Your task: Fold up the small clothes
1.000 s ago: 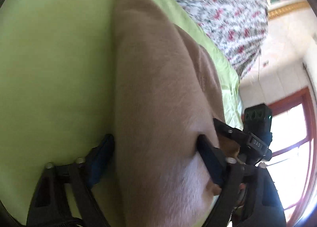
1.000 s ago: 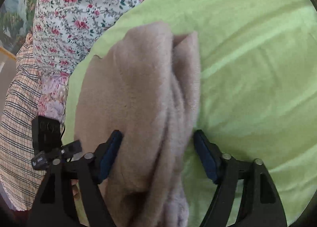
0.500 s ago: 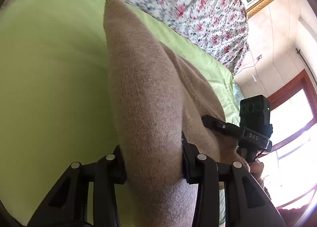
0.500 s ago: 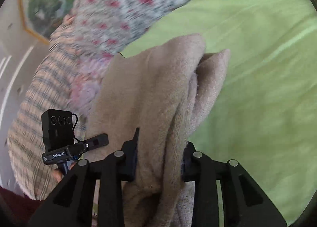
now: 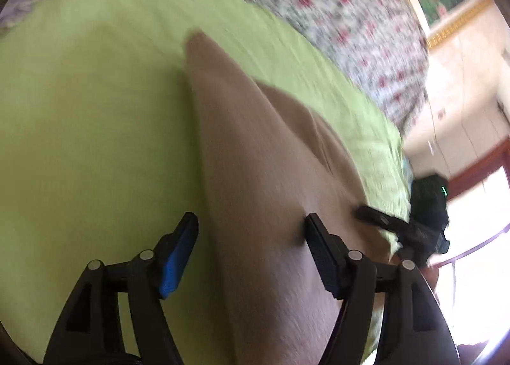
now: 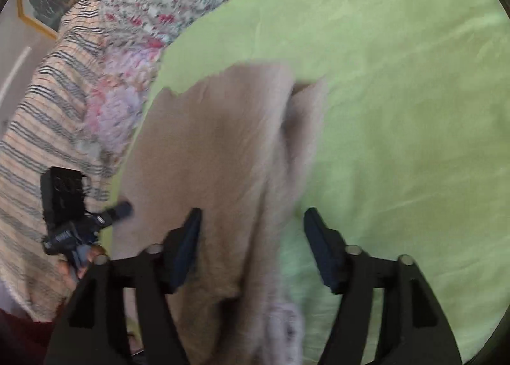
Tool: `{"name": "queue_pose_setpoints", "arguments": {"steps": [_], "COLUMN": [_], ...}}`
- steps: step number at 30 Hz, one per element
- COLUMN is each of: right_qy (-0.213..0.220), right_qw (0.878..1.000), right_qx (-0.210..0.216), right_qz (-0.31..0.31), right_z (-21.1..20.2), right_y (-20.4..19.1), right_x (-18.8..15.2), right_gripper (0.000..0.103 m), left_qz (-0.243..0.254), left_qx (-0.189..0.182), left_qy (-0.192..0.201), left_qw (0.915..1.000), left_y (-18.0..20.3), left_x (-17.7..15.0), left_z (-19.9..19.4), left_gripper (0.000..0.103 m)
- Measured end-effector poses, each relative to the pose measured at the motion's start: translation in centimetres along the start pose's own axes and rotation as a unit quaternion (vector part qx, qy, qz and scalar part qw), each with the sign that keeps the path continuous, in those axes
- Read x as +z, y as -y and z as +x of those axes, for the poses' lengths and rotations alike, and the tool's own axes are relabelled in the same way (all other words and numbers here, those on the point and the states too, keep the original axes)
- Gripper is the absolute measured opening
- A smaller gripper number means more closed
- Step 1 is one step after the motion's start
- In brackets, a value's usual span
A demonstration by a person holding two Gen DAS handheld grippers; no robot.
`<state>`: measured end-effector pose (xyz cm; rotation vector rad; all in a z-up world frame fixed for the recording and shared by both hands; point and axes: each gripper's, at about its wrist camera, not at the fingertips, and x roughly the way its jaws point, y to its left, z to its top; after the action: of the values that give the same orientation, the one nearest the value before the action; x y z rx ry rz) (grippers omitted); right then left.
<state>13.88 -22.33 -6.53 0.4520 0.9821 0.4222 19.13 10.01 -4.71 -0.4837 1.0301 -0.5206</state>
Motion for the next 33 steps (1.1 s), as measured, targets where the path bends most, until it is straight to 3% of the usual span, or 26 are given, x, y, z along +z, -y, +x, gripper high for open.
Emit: {"name": "queue_pose_setpoints", "arguments": {"steps": [3, 5, 7, 9, 11, 14, 15, 19, 24, 28, 30, 33], "right_qy": [0.042, 0.042, 0.033, 0.008, 0.014, 0.081, 0.086, 0.047, 0.040, 0.041, 0.047, 0.052], "right_qw": [0.999, 0.999, 0.999, 1.000, 1.000, 0.997, 0.996, 0.998, 0.998, 0.998, 0.998, 0.998], "right_qx": [-0.006, -0.007, -0.011, -0.021, -0.014, 0.020, 0.013, -0.031, -0.033, -0.027, -0.011, 0.000], "right_qz": [-0.004, -0.010, -0.005, 0.011, 0.004, -0.004, 0.002, 0.024, 0.039, 0.043, 0.039, 0.023], "right_z": [-1.4, -0.2, 1.3, 4.0, 4.0, 0.5, 0.1, 2.7, 3.1, 0.9, -1.1, -3.3], "right_y": [-0.1, -0.3, -0.1, 0.3, -0.1, 0.0, 0.3, 2.8, 3.2, 2.1, 1.3, -0.4], "right_x": [2.4, 4.6, 5.9, 7.1, 7.2, 6.4, 6.1, 5.0, 4.8, 4.3, 2.9, 0.6], "right_gripper": [0.067, 0.067, 0.055, 0.018, 0.009, 0.008, 0.008, 0.008, 0.012, 0.025, 0.042, 0.045], "left_qz": [-0.026, -0.040, -0.057, -0.067, -0.065, -0.047, -0.040, -0.013, 0.029, 0.040, 0.051, 0.068], "left_qx": [0.005, 0.009, 0.010, 0.015, 0.023, 0.043, 0.052, 0.097, 0.158, 0.138, 0.127, 0.109], "left_qy": [0.020, 0.023, 0.019, 0.016, 0.014, 0.018, 0.020, 0.019, 0.012, 0.023, 0.031, 0.042], "left_qw": [0.9994, 0.9989, 0.9982, 0.9975, 0.9975, 0.9978, 0.9977, 0.9950, 0.9870, 0.9893, 0.9901, 0.9909], "left_y": [-1.4, -2.1, -2.4, -2.7, -2.5, -2.0, -1.9, -1.5, -0.4, 0.8, 1.6, 3.0], "left_x": [2.3, 3.6, 4.8, 5.5, 6.2, 6.8, 7.1, 8.2, 8.4, 6.8, 5.1, 1.6], "left_z": [0.0, 0.6, 1.9, 2.6, 3.4, 4.0, 4.2, 5.4, 6.2, 3.4, 1.3, -1.5], "left_gripper": [0.070, 0.070, 0.070, 0.070, 0.068, 0.060, 0.058, 0.049, 0.048, 0.049, 0.049, 0.050]}}
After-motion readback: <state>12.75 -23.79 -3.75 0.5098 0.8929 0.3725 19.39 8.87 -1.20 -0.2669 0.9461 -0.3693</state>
